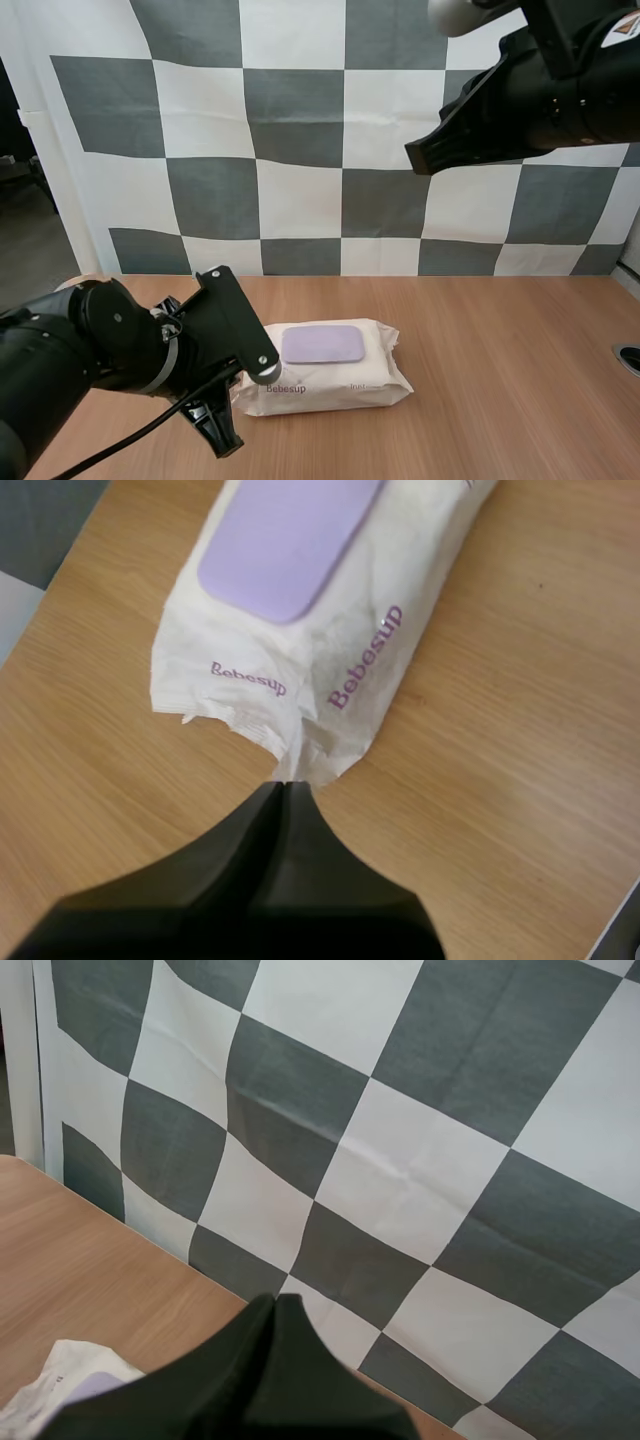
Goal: Open the wet wipes lid
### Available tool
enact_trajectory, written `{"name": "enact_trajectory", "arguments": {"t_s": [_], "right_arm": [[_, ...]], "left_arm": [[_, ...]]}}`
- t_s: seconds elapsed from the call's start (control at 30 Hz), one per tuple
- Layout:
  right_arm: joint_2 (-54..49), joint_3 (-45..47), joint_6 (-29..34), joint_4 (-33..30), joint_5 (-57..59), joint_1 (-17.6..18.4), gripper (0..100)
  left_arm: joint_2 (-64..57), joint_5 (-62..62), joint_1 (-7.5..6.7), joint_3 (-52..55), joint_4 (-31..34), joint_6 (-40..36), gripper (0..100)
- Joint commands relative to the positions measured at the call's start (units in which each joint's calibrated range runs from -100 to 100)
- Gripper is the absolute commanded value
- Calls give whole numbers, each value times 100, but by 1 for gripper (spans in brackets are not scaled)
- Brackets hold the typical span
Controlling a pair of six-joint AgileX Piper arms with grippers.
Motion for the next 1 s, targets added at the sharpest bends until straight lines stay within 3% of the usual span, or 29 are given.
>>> {"name": "enact_trajectory", "arguments": {"t_s": [0.0, 0.03, 0.1, 0.17, 0.2, 0.23, 0.5, 0.67, 0.8, 0.97], "right_arm": [[5, -6, -23, 26, -33, 0, 0], [5, -6, -23, 26, -33, 0, 0], [5, -6, -116, 37, -33, 0, 0], [5, -6, -163, 37, 18, 0, 0], [5, -6, -163, 37, 39, 0, 0], [5, -6, -163, 37, 39, 0, 0], [5, -6, -306, 25, 72, 0, 0], [5, -6, -409, 25, 52, 0, 0], [5, -6, -421, 25, -7, 0, 0], [35, -6, -509, 25, -60, 0, 0]], "left_arm": [[4, -12, -3, 20, -278, 206, 3], [4, -12, -3, 20, -431, 370, 7], [4, 5, -3, 20, -856, 713, 29], [4, 5, -3, 20, -1129, 954, 65], [4, -12, -3, 20, -1247, 1031, 90], [4, -51, -3, 20, -1341, 1032, 100], [4, -197, -3, 286, -1505, 1595, 100], [69, -1279, -3, 676, -1580, 1866, 100], [512, -1580, -3, 725, -1691, 1914, 100], [1475, -2144, -3, 725, -2274, 2392, 100]]}}
